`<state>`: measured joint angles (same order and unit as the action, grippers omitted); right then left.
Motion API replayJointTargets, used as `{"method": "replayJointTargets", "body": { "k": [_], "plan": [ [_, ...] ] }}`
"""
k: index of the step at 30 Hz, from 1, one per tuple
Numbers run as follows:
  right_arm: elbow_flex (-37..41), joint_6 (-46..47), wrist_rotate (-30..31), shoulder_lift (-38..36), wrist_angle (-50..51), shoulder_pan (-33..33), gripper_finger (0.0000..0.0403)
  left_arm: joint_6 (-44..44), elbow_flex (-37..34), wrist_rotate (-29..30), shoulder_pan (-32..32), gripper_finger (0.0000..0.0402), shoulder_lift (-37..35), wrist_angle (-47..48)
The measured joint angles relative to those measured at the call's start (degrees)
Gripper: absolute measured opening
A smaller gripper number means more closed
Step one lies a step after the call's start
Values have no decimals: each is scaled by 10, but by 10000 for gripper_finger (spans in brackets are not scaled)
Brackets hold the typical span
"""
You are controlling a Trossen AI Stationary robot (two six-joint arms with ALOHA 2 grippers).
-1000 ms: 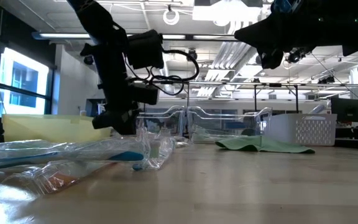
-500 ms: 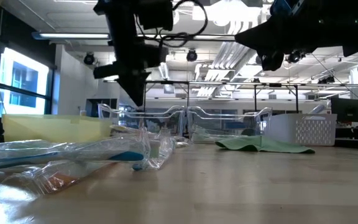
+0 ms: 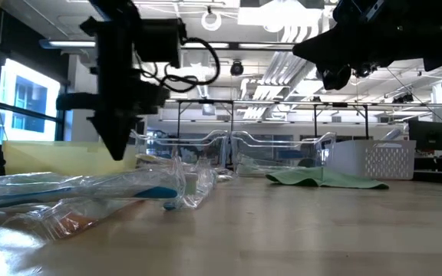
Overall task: Pick & Place Toothbrushes
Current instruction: Put the purple toothbrush into the white bin
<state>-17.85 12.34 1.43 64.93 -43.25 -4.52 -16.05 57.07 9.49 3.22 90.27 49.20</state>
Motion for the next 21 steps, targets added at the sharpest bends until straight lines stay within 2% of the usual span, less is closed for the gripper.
{"method": "replayJointTargets", "body": {
  "k": [4, 8, 15, 18, 21],
  "plan": [
    [0, -1, -1, 0, -2, 0, 2, 15, -18, 3, -6, 0, -37, -11],
    [0, -1, 1, 0, -3, 0, 2, 13, -20, 4, 2, 0, -64, -67],
    [0, 0, -1, 0, -3, 0, 2, 13, -20, -2, 10, 3, -71, -144],
    [0, 0, -1, 0, -3, 0, 2, 14, -20, -2, 10, 22, -71, -142],
    [0, 0, -1, 0, -3, 0, 2, 18, -20, -2, 10, 63, -71, -141]
  ]
}}
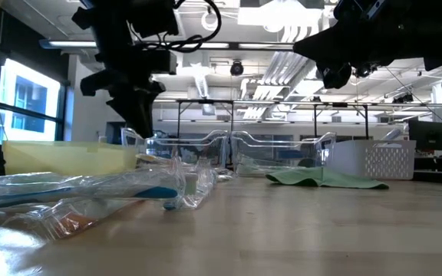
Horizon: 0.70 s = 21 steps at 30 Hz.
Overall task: Pick & Place Toothbrushes
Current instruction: Put the purple toothbrush into the white bin
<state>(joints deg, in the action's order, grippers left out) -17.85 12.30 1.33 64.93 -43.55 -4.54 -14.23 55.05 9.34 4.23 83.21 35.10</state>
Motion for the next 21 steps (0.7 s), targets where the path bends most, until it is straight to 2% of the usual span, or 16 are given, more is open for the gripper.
{"method": "replayJointTargets", "body": {
  "k": [6, 9, 12, 17, 21],
  "plan": [
    [0, 1, 0, 0, 0, 0, 2, 29, 0, 2, 0, 161, 1, -2],
    [0, 0, 0, 0, 0, 0, 2, 50, 0, 2, 1, 191, 7, 1],
    [0, 0, 0, 0, 0, 0, 3, 70, 0, -8, 10, 195, 21, 2],
    [0, 0, 0, 0, 0, 0, 3, 70, 0, -22, 37, 175, 47, -5],
    [0, 0, 0, 0, 0, 0, 3, 51, 0, -94, 69, 156, 61, -17]
  ]
}}
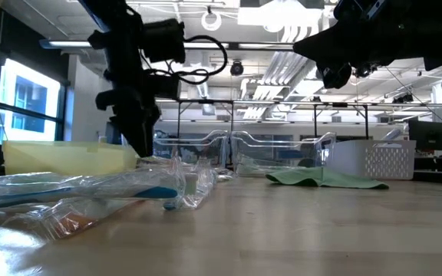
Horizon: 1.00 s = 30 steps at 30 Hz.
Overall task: Pick & Place Toothbrushes
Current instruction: Put the purple toothbrush into the white bin
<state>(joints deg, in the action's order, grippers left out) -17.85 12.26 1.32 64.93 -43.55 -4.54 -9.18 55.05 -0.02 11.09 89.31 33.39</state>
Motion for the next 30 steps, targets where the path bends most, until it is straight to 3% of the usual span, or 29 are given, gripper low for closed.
{"method": "replayJointTargets", "body": {
  "k": [7, 30],
  "plan": [
    [0, 1, 0, 0, 0, 0, 3, -13, 0, -27, 29, 144, 17, -1],
    [0, 0, 2, 0, 0, 0, 2, -15, 0, -43, 28, 143, 17, 5]
  ]
}}
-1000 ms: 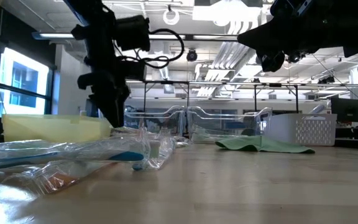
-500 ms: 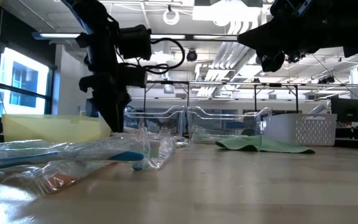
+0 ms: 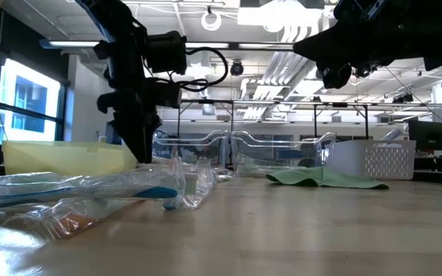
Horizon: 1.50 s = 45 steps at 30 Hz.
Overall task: Pick & Place Toothbrushes
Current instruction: Put the purple toothbrush into the white bin
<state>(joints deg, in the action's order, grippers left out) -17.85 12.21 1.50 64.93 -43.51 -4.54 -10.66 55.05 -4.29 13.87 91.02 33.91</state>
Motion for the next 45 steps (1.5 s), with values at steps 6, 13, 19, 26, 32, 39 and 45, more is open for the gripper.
{"method": "replayJointTargets", "body": {
  "k": [6, 13, 19, 26, 32, 39, 45],
  "plan": [
    [0, 0, 0, 0, 0, 0, 2, 0, 0, 1, 0, 143, 14, -3],
    [0, 0, 0, 0, 0, 0, 2, -6, 1, -1, 0, 143, 64, -12],
    [0, 0, 0, 0, 0, 0, 2, -10, 2, -3, 0, 143, 81, -12],
    [0, 0, 0, 0, 0, 0, 2, -11, 2, -12, 0, 143, 82, -12],
    [0, 0, 0, 0, 0, 0, 2, -10, 1, -12, 0, 128, 83, -13],
    [0, 0, -2, 0, 0, 0, 2, -10, 1, -9, 1, 47, 83, -14],
    [0, 0, -2, 0, 0, 0, 2, -10, 1, -9, 1, 10, 83, -14]
  ]
}}
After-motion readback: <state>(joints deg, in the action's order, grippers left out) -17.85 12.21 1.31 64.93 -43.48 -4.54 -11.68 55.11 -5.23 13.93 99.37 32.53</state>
